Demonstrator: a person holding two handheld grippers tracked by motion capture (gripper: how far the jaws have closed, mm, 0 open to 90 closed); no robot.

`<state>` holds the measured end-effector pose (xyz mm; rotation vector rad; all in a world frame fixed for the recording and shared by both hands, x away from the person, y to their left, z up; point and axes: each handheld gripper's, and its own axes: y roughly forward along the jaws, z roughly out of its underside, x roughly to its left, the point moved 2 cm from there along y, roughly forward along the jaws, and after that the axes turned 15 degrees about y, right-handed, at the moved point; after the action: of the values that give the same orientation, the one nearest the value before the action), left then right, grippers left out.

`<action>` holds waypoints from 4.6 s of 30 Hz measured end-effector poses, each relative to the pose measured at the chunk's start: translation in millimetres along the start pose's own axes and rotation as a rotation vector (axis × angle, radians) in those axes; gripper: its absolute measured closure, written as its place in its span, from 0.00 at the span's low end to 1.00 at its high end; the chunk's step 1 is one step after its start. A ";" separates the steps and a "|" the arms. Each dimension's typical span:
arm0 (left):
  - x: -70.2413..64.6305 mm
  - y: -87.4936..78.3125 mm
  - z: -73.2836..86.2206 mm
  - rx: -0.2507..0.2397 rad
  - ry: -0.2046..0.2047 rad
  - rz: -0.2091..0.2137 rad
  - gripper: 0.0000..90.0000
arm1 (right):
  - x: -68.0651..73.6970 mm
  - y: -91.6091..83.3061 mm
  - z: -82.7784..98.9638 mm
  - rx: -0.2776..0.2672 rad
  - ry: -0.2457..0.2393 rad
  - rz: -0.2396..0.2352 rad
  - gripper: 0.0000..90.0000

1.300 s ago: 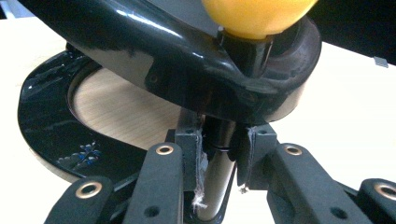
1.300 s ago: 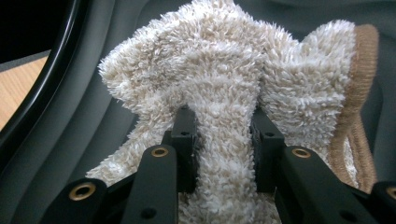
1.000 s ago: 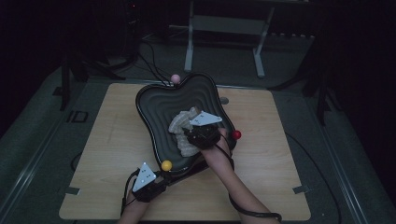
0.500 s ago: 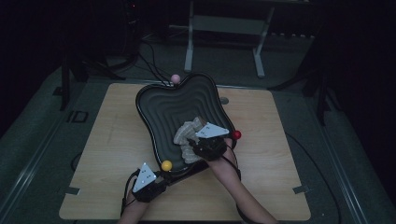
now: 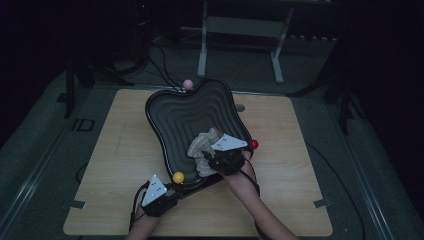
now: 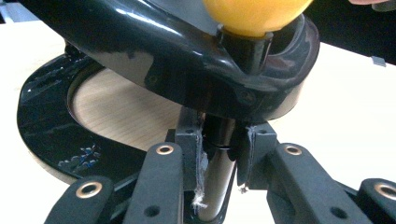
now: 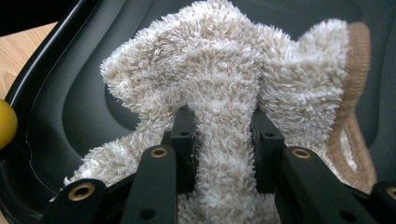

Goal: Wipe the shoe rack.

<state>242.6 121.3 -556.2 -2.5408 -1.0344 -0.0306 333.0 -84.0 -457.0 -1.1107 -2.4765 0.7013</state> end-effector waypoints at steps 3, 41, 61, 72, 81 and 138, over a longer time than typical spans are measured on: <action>0.4 -0.2 0.4 -0.003 -0.005 0.002 0.81 | 0.8 -0.5 -6.8 0.005 0.013 -0.020 0.76; 6.0 -9.7 5.8 -0.008 -0.018 0.009 0.81 | 2.1 65.9 -122.2 -0.052 0.051 0.012 0.75; 5.3 -9.6 5.9 -0.009 -0.023 0.002 0.80 | 7.8 37.4 -60.9 -0.044 0.001 -0.012 0.76; 4.9 -9.5 5.8 -0.007 -0.023 -0.001 0.80 | 15.3 23.1 -31.1 -0.024 -0.045 -0.035 0.75; 4.9 -9.4 6.0 -0.010 -0.029 0.000 0.80 | 17.7 9.3 -5.1 -0.006 -0.061 -0.067 0.76; 7.9 -10.6 7.5 -0.016 -0.034 0.017 0.80 | 8.4 73.5 -131.2 -0.081 0.040 0.026 0.75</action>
<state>240.2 136.2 -558.1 -2.5723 -1.0296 0.0085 435.2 3.7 -389.6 -1.1758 -2.4812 0.5846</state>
